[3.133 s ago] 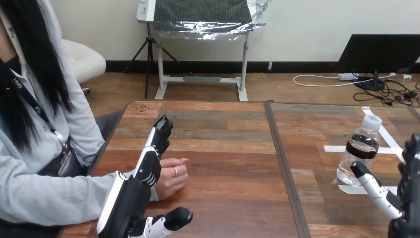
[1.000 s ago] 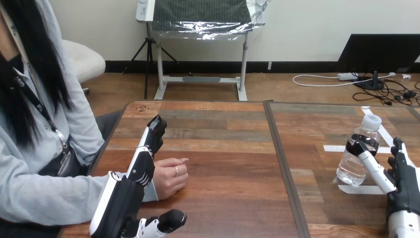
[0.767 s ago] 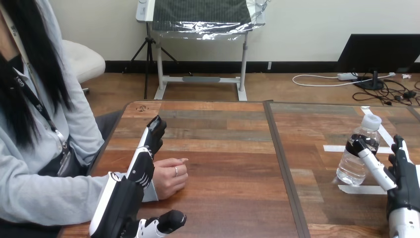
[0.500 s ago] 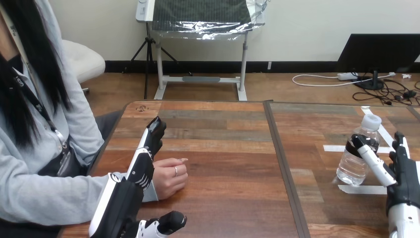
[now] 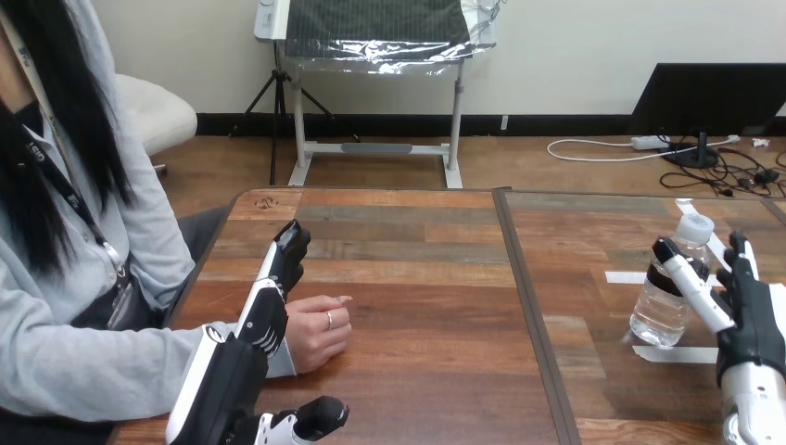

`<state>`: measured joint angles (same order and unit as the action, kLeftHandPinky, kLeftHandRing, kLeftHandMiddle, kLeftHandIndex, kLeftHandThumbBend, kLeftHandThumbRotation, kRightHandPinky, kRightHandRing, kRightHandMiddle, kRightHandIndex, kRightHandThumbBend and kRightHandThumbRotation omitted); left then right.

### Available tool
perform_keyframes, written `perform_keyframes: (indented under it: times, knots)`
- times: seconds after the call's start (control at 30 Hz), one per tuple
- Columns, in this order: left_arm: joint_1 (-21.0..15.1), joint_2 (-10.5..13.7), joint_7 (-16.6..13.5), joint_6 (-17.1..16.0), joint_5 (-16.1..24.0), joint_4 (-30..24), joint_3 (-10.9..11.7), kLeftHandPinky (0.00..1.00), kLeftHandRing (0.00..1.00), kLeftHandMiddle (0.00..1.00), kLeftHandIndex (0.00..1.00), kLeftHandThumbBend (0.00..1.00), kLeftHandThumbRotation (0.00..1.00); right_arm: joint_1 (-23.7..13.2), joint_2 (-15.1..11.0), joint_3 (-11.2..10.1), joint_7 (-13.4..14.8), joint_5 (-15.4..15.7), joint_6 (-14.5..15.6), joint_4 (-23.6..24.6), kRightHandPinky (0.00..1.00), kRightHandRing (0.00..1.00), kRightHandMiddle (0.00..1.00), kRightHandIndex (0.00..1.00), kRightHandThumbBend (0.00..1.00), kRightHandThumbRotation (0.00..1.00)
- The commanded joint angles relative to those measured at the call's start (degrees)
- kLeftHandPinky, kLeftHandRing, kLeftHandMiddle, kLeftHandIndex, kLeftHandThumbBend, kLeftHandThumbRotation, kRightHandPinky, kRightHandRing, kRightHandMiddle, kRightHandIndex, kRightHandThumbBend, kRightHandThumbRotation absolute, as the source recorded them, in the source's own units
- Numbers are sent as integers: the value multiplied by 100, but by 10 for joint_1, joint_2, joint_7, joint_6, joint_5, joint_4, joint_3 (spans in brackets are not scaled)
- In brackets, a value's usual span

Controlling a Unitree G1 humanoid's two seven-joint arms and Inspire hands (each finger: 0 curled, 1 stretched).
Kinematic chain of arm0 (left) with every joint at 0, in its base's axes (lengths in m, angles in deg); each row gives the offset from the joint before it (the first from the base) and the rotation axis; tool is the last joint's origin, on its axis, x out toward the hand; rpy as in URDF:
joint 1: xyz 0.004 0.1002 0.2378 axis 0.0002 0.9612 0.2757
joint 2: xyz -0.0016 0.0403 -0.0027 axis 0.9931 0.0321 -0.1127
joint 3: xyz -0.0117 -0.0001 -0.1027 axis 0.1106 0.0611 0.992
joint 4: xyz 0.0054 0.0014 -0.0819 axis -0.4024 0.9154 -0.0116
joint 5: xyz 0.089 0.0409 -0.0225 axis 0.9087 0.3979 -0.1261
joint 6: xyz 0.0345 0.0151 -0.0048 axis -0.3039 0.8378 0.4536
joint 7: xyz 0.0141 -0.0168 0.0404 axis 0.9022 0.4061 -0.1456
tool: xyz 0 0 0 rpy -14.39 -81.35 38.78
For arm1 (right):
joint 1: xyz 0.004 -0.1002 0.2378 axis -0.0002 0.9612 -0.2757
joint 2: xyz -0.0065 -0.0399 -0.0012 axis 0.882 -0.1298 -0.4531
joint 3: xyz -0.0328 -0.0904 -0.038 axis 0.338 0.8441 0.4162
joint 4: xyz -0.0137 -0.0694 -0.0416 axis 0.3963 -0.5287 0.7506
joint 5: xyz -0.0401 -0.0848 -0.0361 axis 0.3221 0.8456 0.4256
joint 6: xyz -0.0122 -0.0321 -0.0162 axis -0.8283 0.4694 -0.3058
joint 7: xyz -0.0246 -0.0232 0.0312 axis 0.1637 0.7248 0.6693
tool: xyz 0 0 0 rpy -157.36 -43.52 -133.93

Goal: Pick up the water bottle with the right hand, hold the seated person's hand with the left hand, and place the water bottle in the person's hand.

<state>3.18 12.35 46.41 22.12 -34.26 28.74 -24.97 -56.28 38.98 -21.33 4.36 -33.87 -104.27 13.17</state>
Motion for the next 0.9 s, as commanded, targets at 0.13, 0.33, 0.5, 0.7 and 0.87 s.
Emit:
perform_keyframes:
  times: [0.13, 0.33, 0.5, 0.7, 0.87]
  knots:
    - [-22, 7, -1, -8, -2, -24, 7, 100, 100, 100, 100, 100, 71, -66, -25, 5, -6, 2, 7, 2, 91, 95, 97, 100, 100, 62]
    - [-19, 6, -2, -3, -3, -30, 5, 100, 100, 100, 100, 100, 71, -75, -27, 6, -10, 3, 13, 0, 89, 96, 96, 100, 100, 62]
    - [-17, 5, -1, 1, -7, -34, 3, 100, 100, 100, 100, 100, 71, -82, -30, 12, -5, 10, 22, 0, 86, 95, 95, 100, 100, 63]
    - [-13, 5, 0, 5, -9, -40, 2, 100, 100, 100, 100, 100, 71, -92, -34, 17, -5, 16, 33, -2, 85, 95, 94, 99, 100, 64]
    - [-11, 4, -2, 4, -6, -43, 4, 100, 100, 100, 100, 100, 70, -101, -36, 23, -2, 22, 44, -4, 85, 94, 94, 98, 100, 65]
